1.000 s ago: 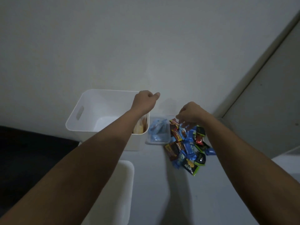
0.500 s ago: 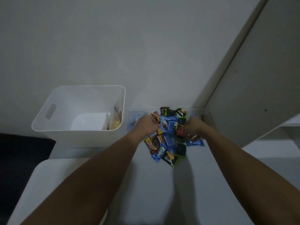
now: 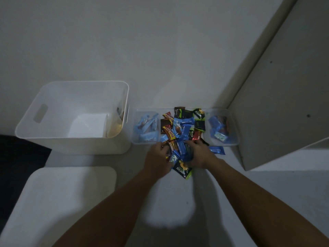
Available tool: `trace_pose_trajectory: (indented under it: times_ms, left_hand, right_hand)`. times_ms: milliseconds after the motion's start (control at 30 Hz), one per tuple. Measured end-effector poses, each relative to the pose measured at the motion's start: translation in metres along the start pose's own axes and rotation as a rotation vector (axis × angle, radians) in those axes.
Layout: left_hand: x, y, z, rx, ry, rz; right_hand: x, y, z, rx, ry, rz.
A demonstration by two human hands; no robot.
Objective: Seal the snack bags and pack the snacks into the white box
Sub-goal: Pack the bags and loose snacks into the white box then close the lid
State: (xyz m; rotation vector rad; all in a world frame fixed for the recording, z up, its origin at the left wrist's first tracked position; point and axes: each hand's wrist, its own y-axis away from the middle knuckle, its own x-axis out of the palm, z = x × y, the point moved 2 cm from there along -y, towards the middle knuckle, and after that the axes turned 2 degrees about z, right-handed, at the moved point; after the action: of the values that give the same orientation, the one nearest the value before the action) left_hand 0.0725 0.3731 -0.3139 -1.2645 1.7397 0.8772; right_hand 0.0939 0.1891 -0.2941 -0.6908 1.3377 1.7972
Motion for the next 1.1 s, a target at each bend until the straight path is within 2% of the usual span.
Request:
trace_pose_trajectory:
  times_ms: [133,200,233,300,400,467,567,700,767,833,967,1100]
  left_hand:
    - [0.024,0.005,-0.003,-0.028,-0.182,0.23]
    - [0.029,0.008,-0.004,-0.053,-0.205,0.265]
    - [0.028,0.01,-0.004,-0.037,-0.191,0.236]
    - [0.023,0.009,-0.003,0.012,-0.107,0.07]
    - [0.007,0.005,0.003,0.025,-0.018,-0.163]
    - [-0.008,0.001,0.008,-0.022,-0.049,-0.228]
    - [-0.022,-0.005,0.021,-0.102,-0.08,-0.288]
    - [-0.03,-0.016,0.038,-0.229,-0.072,-0.252]
    - [-0.03,-0.02,0.042,-0.285,-0.084,-0.165]
    - [-0.026,-0.022,0.043,-0.325,-0.149,-0.006]
    - [-0.019,-0.025,0.047,-0.332,-0.173,0.019]
    - [-0.011,-0.026,0.044,-0.275,-0.138,-0.035]
  right_hand:
    - [0.019,-0.003,-0.001,-0.061,0.116,0.024]
    - [0.021,-0.004,-0.002,-0.064,0.134,0.011]
    - [0.018,-0.005,-0.002,-0.056,0.139,0.013]
    - [0.011,-0.008,0.002,-0.03,0.164,0.006]
    - [-0.005,-0.013,0.018,-0.002,0.168,-0.13]
    - [-0.015,-0.018,0.034,-0.017,0.089,-0.214]
    - [-0.023,-0.027,0.056,-0.059,-0.032,-0.245]
    - [-0.021,-0.042,0.071,-0.101,-0.171,-0.195]
    - [-0.016,-0.05,0.077,-0.128,-0.262,-0.106]
    - [-0.012,-0.054,0.083,-0.145,-0.353,-0.051]
    - [-0.021,-0.056,0.072,-0.044,-0.429,-0.303]
    - [-0.037,-0.048,0.03,0.128,-0.323,-0.485]
